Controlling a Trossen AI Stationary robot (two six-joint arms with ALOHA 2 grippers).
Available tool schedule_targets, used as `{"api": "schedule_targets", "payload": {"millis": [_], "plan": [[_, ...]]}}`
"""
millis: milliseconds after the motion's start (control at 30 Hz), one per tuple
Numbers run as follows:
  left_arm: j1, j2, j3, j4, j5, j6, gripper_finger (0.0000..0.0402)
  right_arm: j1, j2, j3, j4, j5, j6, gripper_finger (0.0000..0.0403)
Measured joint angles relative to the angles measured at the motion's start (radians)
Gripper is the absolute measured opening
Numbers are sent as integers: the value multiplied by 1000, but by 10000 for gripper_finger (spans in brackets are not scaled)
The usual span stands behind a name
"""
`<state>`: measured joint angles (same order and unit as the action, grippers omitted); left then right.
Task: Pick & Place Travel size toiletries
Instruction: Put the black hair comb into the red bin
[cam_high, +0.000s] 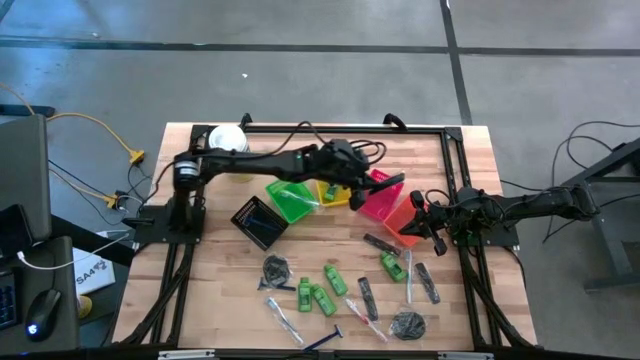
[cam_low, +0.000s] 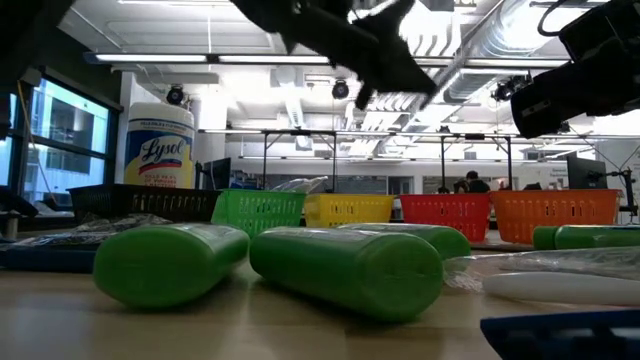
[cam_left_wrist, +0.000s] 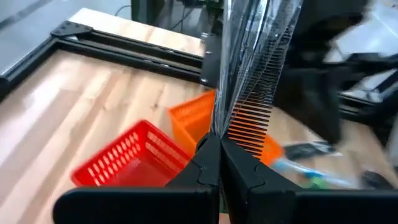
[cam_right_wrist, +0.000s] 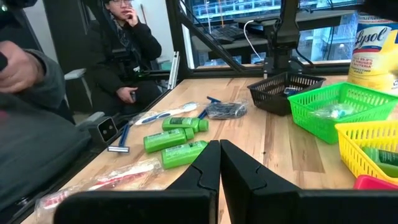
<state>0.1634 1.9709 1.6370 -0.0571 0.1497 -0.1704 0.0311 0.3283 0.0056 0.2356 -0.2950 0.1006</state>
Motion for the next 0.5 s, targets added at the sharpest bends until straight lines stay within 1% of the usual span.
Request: {"api": "schedule_targets", "payload": {"millis": [200, 267, 500], "plan": [[26, 86, 33, -13, 33, -2, 0, 0, 0, 0, 0, -3, 0, 3], [27, 113, 44, 15, 35, -16, 0, 0, 0, 0, 0, -3, 0, 3], [27, 184, 101, 13, 35, -18, 0, 0, 0, 0, 6, -3, -17, 3]]}}
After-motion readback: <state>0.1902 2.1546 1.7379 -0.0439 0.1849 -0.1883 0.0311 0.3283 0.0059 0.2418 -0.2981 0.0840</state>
